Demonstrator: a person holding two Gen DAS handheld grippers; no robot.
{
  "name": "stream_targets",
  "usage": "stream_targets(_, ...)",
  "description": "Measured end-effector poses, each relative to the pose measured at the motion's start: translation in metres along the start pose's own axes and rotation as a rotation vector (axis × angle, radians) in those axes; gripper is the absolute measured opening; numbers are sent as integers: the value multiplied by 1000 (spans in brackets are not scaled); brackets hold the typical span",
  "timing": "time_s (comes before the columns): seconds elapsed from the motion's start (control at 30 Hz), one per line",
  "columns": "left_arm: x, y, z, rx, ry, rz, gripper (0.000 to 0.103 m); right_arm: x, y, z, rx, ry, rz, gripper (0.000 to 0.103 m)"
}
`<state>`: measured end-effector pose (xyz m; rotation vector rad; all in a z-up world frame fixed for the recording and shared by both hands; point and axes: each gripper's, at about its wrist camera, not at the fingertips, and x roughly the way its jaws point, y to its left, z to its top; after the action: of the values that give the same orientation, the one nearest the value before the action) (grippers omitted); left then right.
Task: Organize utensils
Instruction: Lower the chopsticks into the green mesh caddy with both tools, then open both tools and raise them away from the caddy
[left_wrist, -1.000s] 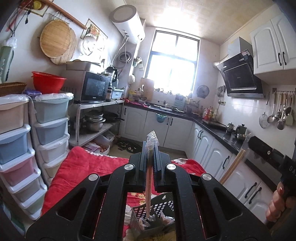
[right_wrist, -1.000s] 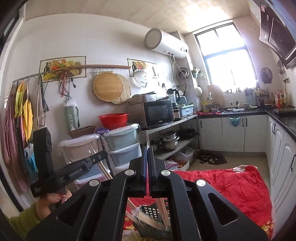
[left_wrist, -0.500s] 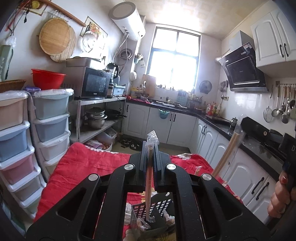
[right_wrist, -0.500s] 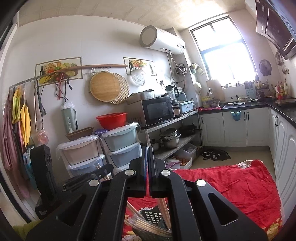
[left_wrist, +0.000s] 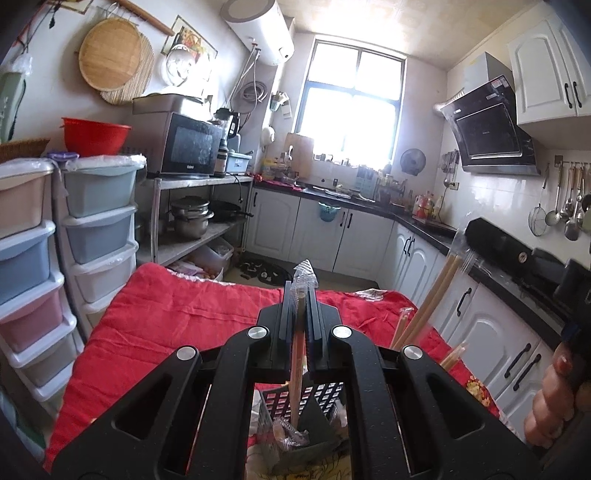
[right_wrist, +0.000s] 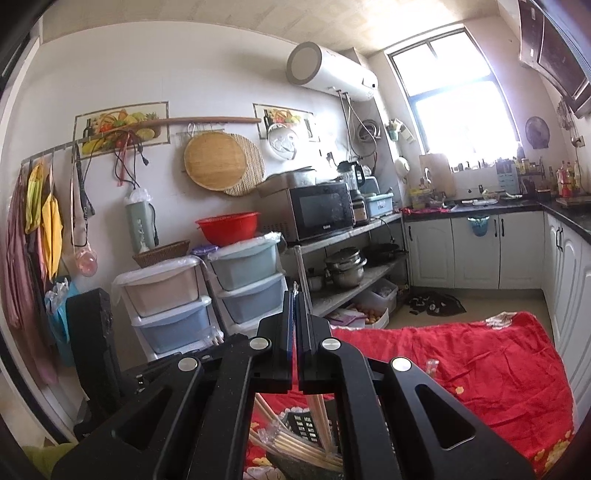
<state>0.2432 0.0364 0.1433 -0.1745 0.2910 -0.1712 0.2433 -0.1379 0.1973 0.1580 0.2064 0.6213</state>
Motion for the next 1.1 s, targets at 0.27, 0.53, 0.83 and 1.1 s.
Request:
stream_targets(0.27,11,1,-15,-3,48,-9,3,15,-7,-23,-3,77,-55,2)
stream_targets(0.53,13,4,-27,-14,91,-14,3,20,-19,-40,35,142,-97,9)
stream_targets(0.83,6,5,-28,-15,95,-16,35,6,-25,-49,20,165,-132,28)
stream_targets(1.1,-15,11,-25,-53,64,-19,71,-16,-22,-56,-24,163,-150,38)
